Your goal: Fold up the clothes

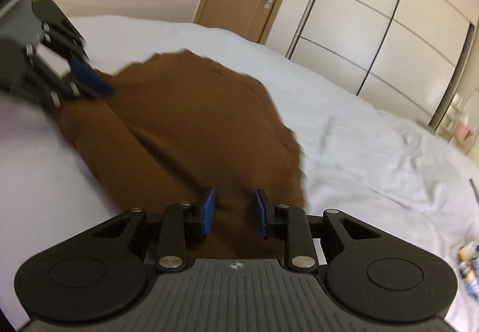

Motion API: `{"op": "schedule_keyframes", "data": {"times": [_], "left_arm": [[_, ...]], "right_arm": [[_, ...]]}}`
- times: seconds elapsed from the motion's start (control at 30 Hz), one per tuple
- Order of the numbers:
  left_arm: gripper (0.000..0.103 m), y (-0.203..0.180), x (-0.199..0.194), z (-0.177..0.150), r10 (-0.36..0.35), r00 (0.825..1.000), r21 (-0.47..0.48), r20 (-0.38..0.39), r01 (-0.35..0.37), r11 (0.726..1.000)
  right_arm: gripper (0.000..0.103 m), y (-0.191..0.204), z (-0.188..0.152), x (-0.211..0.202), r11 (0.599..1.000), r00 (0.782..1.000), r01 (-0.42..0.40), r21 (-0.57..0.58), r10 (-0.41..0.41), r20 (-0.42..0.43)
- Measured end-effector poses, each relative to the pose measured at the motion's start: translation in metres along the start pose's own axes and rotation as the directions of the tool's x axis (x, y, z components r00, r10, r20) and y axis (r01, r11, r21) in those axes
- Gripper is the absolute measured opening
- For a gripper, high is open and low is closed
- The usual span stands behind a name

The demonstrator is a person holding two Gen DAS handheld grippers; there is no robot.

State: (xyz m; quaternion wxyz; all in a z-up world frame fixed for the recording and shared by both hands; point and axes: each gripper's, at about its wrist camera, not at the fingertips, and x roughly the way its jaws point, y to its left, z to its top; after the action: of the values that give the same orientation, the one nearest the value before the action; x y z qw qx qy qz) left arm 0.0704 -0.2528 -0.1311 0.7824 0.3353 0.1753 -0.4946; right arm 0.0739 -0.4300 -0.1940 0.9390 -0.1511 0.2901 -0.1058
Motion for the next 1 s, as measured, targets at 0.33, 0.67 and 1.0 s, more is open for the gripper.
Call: {"op": "schedule_keyframes", "data": {"times": [0.33, 0.67, 1.0], "left_arm": [[0.021, 0.017, -0.022, 0.018, 0.014, 0.999, -0.057, 0.042, -0.012, 0.998], [0.023, 0.035, 0.027, 0.051, 0.006, 0.999, 0.003, 0.040, -0.006, 1.000], [0.030, 0.070, 0.068, 0.020, -0.010, 1.000, -0.056, 0.011, 0.011, 0.998]], "right_arm": [[0.031, -0.061, -0.023, -0.048, 0.984, 0.993, 0.114, 0.141, -0.110, -0.032], [0.031, -0.014, 0.055, -0.019, 0.985, 0.984, -0.132, 0.109, 0.117, 0.136], [0.023, -0.031, 0.057, 0.051, 0.995, 0.995, -0.099, -0.005, 0.100, 0.026]]}}
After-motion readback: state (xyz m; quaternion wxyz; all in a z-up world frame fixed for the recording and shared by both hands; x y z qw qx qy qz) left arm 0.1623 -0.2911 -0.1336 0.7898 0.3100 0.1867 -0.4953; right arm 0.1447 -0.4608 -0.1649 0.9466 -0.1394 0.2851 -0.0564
